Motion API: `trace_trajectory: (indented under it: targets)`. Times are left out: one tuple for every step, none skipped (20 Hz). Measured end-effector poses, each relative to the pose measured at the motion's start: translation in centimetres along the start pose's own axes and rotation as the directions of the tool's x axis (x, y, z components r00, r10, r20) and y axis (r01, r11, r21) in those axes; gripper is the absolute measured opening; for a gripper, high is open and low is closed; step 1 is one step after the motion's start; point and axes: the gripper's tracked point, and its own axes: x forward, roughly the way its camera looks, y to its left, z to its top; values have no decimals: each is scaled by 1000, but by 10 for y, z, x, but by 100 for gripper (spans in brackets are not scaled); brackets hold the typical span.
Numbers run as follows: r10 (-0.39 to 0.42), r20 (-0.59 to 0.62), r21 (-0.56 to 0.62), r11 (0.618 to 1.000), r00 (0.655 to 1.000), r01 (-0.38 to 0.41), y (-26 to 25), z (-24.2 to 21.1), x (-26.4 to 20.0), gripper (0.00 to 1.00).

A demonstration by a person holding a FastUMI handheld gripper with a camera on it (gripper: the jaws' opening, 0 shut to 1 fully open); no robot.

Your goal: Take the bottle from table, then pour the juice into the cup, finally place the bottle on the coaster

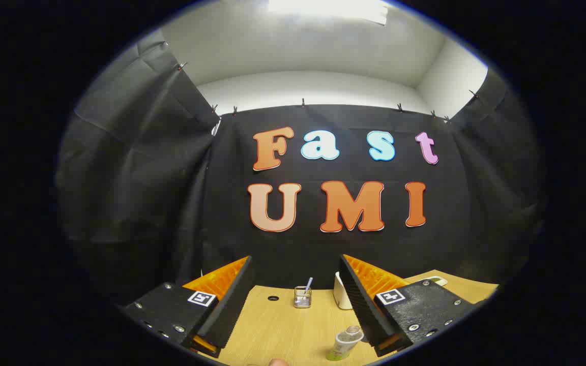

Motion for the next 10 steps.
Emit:
trace_trajectory:
  targets:
    - [-2,8,7,1000,1000,2,1,1,1,99]
    - [-7,11,0,1000,1000,7,1,1,0,99]
    - [-24,12,-20,1000,1000,24,-2,0,0,99]
    - [-41,18,-40,998,999,41,-6,-1,0,98]
    - [-27,20,-48,998,999,28,-2,0,0,99]
    - [10,22,-36,999,1000,-9,10,-1,0,99]
    - [45,25,-12,999,999,-44,21,-1,0,99]
    - [48,25,16,999,999,-49,22,-1,-1,98]
    - [36,20,34,999,999,-36,18,-3,-3,98]
    - [19,13,45,999,1000,-20,11,-4,-4,99]
